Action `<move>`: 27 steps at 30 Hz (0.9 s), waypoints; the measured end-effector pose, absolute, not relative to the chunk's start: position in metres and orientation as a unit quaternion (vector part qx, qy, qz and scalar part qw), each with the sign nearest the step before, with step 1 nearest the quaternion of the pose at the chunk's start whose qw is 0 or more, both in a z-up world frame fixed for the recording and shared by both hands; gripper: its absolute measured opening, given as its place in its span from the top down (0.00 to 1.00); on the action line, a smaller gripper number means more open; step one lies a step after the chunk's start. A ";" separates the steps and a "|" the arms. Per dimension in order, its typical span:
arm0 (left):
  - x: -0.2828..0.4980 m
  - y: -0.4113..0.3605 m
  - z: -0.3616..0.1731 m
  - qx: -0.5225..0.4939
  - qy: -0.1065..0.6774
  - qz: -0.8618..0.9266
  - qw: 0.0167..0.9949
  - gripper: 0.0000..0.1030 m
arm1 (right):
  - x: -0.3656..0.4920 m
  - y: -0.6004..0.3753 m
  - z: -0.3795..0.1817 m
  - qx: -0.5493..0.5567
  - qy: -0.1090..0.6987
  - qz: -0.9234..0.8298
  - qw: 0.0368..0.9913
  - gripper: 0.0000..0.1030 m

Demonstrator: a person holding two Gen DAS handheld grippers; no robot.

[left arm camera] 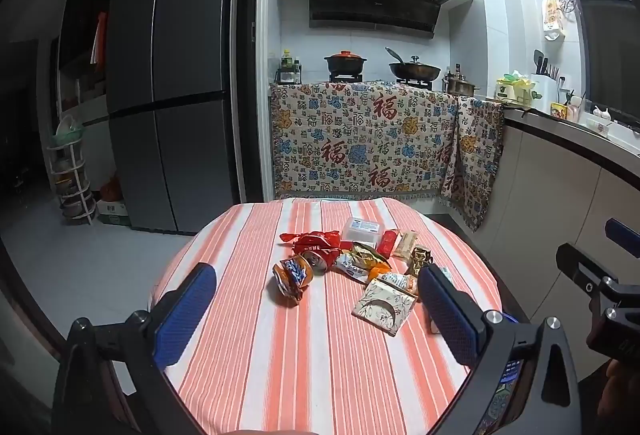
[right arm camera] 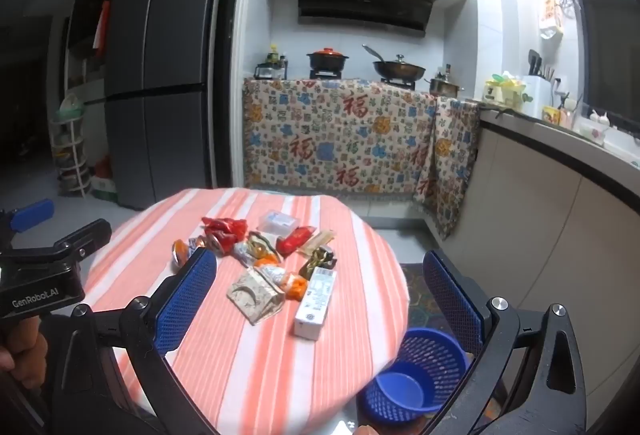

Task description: Collect trash

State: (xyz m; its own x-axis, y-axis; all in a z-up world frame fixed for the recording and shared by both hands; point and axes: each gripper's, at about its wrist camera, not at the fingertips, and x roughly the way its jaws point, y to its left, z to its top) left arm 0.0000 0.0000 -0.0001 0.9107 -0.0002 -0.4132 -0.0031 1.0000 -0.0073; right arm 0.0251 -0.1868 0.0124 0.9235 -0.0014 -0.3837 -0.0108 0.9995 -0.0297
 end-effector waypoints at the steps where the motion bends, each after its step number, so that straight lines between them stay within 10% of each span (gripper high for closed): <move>1: 0.000 0.000 0.000 -0.003 0.210 0.001 0.978 0.00 | 0.025 -0.187 0.012 -0.015 0.195 0.002 0.981 0.00; 27: -0.004 -0.005 0.001 -0.007 0.211 -0.001 0.977 0.00 | 0.025 -0.188 0.013 -0.013 0.198 -0.002 0.980 0.00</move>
State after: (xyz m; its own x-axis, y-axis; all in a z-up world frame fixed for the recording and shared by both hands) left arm -0.0037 -0.0052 0.0012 0.9111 -0.0043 -0.4123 -0.0018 0.9999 -0.0143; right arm 0.0252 -0.1879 0.0125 0.9219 -0.0084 -0.3874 -0.0021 0.9996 -0.0267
